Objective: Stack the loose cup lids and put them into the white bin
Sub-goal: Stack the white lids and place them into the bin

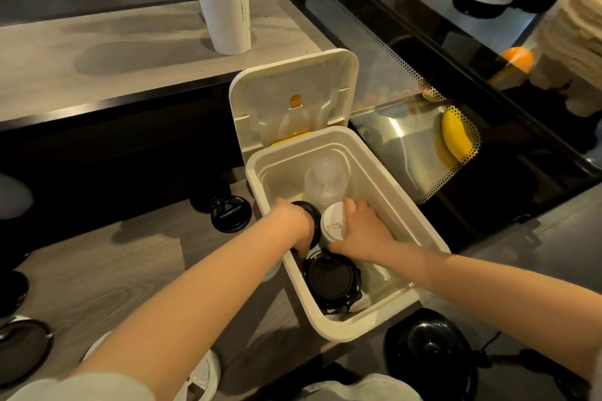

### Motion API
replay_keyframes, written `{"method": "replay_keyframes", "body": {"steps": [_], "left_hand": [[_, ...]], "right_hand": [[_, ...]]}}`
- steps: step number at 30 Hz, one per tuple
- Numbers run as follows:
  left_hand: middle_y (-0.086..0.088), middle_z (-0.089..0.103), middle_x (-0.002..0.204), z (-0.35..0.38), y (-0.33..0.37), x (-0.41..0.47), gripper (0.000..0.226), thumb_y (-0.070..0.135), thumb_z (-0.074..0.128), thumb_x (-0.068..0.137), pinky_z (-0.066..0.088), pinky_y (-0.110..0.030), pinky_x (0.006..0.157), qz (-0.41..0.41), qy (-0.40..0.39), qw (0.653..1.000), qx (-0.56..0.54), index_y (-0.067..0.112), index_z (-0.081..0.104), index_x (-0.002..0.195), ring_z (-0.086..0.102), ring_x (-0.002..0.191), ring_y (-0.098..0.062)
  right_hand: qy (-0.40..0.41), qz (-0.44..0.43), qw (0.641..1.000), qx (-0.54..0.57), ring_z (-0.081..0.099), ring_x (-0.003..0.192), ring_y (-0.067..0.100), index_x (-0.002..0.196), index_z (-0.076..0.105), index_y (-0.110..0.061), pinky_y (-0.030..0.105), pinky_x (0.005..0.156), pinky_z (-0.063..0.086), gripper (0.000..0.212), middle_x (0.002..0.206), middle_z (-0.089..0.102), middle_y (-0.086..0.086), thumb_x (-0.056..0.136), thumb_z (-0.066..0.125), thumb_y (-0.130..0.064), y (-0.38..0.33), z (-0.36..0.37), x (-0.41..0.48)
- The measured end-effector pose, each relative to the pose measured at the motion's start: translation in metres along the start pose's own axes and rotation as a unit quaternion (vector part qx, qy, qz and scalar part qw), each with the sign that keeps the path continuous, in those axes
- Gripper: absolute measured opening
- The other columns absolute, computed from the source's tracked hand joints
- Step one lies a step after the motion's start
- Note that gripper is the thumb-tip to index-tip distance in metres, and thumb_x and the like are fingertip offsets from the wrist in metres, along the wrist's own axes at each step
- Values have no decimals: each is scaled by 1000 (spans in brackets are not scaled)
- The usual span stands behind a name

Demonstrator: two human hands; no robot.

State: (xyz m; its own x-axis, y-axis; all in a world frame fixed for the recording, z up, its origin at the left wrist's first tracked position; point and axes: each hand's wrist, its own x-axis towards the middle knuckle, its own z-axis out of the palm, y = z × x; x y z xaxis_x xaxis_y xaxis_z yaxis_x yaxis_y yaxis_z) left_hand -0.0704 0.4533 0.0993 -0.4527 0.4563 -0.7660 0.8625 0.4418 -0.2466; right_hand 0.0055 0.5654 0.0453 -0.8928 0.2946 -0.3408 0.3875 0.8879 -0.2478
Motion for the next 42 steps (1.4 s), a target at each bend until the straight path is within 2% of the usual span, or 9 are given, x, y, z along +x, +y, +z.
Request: {"method": "replay_keyframes", "body": {"steps": [4,8,13,17,24,29,34,38,42], "left_hand": [[-2,38,144,2,-1,10,58,50,47,91,36,-43,99,7,1,1000,2,26,36,143,41,129,-27],[-1,37,146,7,-2,12,58,50,47,91,39,-40,94,8,22,1000,6,25,37,143,43,128,-26],[-2,40,144,6,-3,14,53,45,44,93,39,-38,90,10,31,999,-4,23,40,141,45,126,-27],[-3,42,141,5,-3,14,52,45,44,94,38,-37,86,11,28,1000,-2,22,41,140,46,123,-27],[-2,46,134,5,0,17,48,44,44,94,35,-35,80,-3,30,1000,-9,21,46,136,49,118,-26],[-2,42,138,7,-1,19,48,41,44,93,34,-36,82,-6,37,999,-8,23,43,138,46,121,-26],[-2,48,135,9,-4,12,44,38,42,94,34,-38,87,4,57,998,-3,23,45,136,48,120,-26],[-5,57,119,8,-18,-14,37,37,47,94,37,-37,86,11,176,983,-51,18,53,125,52,108,-26],[-1,49,136,23,-46,-54,48,41,47,93,42,-40,99,-13,299,946,-122,20,46,136,45,125,-21]], "right_hand": [[37,-73,983,-162,27,132,29,141,21,-6,36,106,29,85,141,31,11,81,60,-51,2,1,3],[-24,-75,986,-145,25,135,30,146,16,-5,38,111,25,88,145,28,14,85,53,-56,4,-7,4],[-46,-136,968,-204,44,118,30,125,51,-11,38,94,40,43,124,48,11,91,50,-37,10,-23,1],[-76,-146,951,-263,50,111,29,125,48,-13,35,83,43,41,119,52,11,89,60,-28,11,-22,0],[-69,-184,913,-357,48,117,29,130,41,-12,35,74,35,36,127,53,11,96,47,-19,3,-20,-1],[-71,-171,923,-338,48,119,30,131,42,-13,38,85,42,42,129,51,11,93,55,-24,4,-24,2],[-63,-181,940,-281,53,110,27,126,50,-13,33,76,42,46,118,57,8,86,64,-31,10,-33,0],[-26,-175,963,-202,54,109,26,127,49,-17,33,74,45,46,118,58,5,87,61,-37,6,-49,-6],[10,-179,977,-114,54,110,23,130,49,-21,36,85,47,45,122,57,2,90,57,-40,-11,-68,-20]]}}
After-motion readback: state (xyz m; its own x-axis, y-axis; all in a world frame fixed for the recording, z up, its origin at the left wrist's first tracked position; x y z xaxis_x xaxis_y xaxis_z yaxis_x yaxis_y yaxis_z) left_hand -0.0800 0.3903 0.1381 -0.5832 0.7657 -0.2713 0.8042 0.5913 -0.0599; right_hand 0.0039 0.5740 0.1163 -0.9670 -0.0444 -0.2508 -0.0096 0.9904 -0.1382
